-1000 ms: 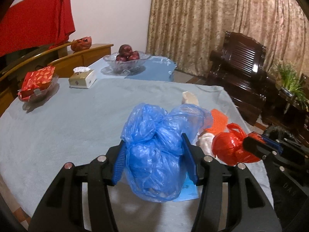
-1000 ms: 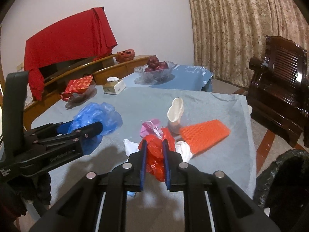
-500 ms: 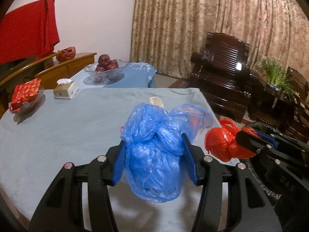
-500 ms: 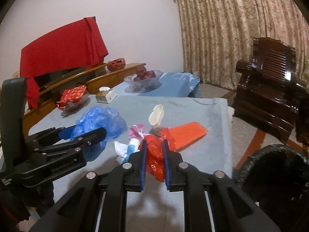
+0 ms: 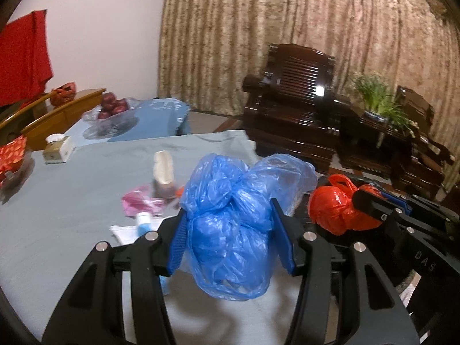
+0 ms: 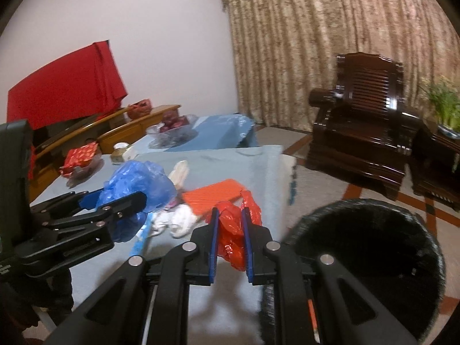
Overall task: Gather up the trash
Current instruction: 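Lift the blue bag with left while right carries the red bag into the bin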
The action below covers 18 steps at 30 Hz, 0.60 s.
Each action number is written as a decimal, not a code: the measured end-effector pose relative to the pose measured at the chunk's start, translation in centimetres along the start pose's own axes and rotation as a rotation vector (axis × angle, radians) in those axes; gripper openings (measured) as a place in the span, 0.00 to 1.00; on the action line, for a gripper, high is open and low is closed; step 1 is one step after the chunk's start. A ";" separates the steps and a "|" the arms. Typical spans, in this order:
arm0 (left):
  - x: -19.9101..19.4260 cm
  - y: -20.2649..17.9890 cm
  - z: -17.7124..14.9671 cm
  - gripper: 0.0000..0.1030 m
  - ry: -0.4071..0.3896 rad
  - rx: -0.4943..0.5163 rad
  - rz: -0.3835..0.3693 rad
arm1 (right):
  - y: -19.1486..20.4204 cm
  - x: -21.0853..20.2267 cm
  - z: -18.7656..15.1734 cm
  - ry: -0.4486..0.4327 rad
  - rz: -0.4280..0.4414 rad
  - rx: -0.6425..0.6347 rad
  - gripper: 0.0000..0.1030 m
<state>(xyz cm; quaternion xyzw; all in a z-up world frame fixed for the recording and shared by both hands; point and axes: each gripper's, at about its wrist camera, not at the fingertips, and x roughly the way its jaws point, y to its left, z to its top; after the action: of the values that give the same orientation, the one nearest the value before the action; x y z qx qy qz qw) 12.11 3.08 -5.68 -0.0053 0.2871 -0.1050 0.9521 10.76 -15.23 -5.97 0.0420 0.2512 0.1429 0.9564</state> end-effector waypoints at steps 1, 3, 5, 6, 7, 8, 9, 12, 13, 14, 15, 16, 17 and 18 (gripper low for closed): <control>0.2 -0.8 0.0 0.50 0.001 0.008 -0.013 | -0.8 -0.4 -0.1 -0.003 -0.012 0.007 0.14; 0.6 -2.2 0.1 0.50 0.002 0.025 -0.038 | -2.4 -1.4 -0.4 -0.009 -0.043 0.022 0.14; 0.8 -3.6 0.0 0.50 0.003 0.042 -0.061 | -3.7 -2.1 -0.6 -0.012 -0.071 0.031 0.14; 1.1 -4.6 0.0 0.50 0.005 0.056 -0.080 | -4.3 -2.4 -0.8 -0.012 -0.084 0.035 0.15; 1.2 -5.2 0.0 0.50 0.006 0.064 -0.091 | -4.9 -2.7 -0.9 -0.012 -0.096 0.039 0.15; 1.4 -5.9 -0.1 0.50 0.006 0.073 -0.102 | -5.6 -3.1 -1.1 -0.011 -0.108 0.043 0.15; 1.5 -6.8 -0.2 0.50 0.006 0.087 -0.117 | -6.2 -3.5 -1.3 -0.011 -0.121 0.048 0.15; 2.1 -8.8 -0.4 0.50 0.009 0.117 -0.152 | -8.1 -4.4 -1.9 -0.006 -0.160 0.063 0.15; 2.3 -9.5 -0.5 0.50 0.012 0.125 -0.161 | -8.7 -4.7 -2.1 -0.005 -0.173 0.067 0.15; 2.6 -10.0 -0.6 0.50 0.015 0.131 -0.172 | -9.0 -4.8 -2.2 -0.004 -0.182 0.069 0.15; 2.8 -10.7 -0.7 0.50 0.018 0.137 -0.184 | -9.6 -5.1 -2.4 -0.001 -0.196 0.073 0.15; 3.0 -11.2 -0.8 0.50 0.021 0.140 -0.191 | -10.1 -5.4 -2.7 -0.001 -0.206 0.077 0.15; 3.3 -11.8 -0.9 0.50 0.024 0.145 -0.199 | -10.5 -5.6 -2.8 0.000 -0.215 0.080 0.15; 3.5 -12.4 -1.0 0.50 0.026 0.150 -0.206 | -10.9 -5.8 -3.0 0.001 -0.224 0.084 0.15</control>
<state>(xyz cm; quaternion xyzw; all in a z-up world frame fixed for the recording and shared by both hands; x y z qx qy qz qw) 11.95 -9.70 -7.54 0.0376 0.2889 -0.2235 0.9301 7.21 -27.37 -7.49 0.0539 0.2605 0.0246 0.9637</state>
